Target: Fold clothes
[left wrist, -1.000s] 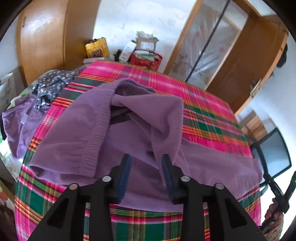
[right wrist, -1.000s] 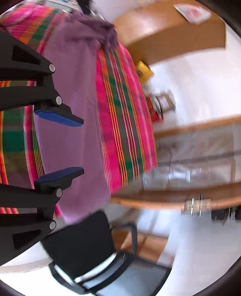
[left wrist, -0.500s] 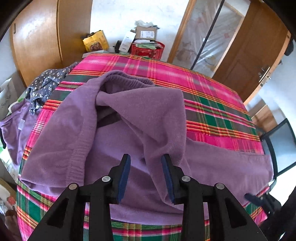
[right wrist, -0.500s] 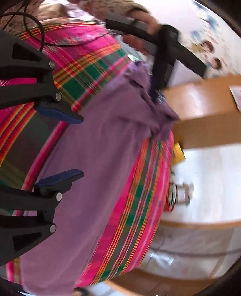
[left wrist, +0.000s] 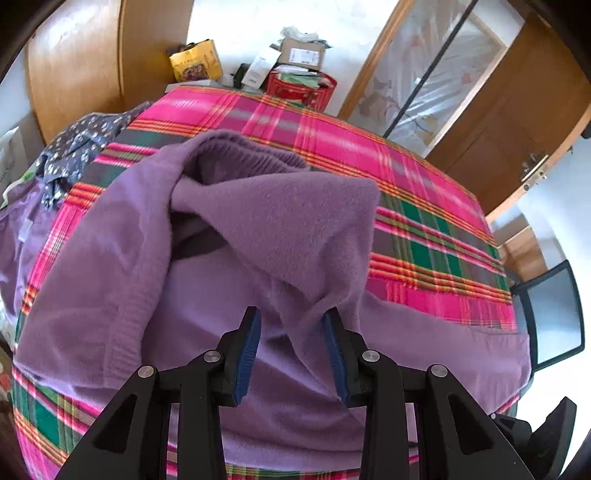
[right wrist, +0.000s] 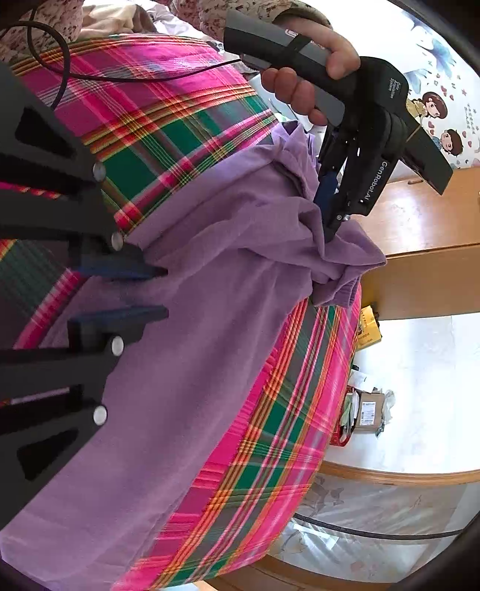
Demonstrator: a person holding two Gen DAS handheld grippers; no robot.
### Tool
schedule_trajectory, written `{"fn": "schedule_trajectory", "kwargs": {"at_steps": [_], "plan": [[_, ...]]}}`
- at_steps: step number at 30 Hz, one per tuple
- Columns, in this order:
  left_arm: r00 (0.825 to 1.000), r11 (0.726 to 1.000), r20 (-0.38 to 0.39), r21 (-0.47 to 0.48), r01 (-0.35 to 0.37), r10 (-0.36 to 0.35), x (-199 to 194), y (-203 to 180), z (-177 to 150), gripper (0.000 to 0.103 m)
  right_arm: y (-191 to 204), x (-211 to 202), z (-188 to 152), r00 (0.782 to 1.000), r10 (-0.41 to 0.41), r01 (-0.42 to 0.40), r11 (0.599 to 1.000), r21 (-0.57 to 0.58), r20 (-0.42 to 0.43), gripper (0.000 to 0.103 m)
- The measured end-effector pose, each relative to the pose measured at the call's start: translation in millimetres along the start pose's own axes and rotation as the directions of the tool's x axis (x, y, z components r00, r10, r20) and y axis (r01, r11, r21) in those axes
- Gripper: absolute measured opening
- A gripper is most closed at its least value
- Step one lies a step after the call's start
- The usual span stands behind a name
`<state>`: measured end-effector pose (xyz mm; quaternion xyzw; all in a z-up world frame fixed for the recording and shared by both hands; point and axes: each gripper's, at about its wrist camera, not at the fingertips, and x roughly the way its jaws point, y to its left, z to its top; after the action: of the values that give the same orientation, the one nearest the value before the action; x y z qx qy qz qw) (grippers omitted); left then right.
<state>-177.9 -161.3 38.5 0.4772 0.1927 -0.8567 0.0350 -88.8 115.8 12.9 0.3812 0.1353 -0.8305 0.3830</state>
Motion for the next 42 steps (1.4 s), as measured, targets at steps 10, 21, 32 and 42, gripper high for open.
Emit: {"fn": "schedule_trajectory", "kwargs": {"at_steps": [10,21,32,42], "plan": [[1.000,1.000,0.014,0.010,0.015,-0.015,11,-7,17,0.016,-25,-13,21,0.994,-0.072,0.068,0.996,0.055,0.077,0.003],[0.996,0.999,0.086,-0.013,0.032,-0.031,20,-16,52,0.016,-73,1,73,0.959,-0.262,0.249,0.960,0.125,0.104,0.003],[0.997,0.996,0.050,0.069,0.050,-0.054,27,-3,55,0.026,-115,53,99,0.929,-0.370,0.364,0.909,0.202,-0.005,0.003],[0.997,0.987,0.071,0.162,0.014,-0.026,-7,34,41,0.031,-139,82,110,0.906,-0.417,0.422,0.869,0.259,-0.078,0.003]]}}
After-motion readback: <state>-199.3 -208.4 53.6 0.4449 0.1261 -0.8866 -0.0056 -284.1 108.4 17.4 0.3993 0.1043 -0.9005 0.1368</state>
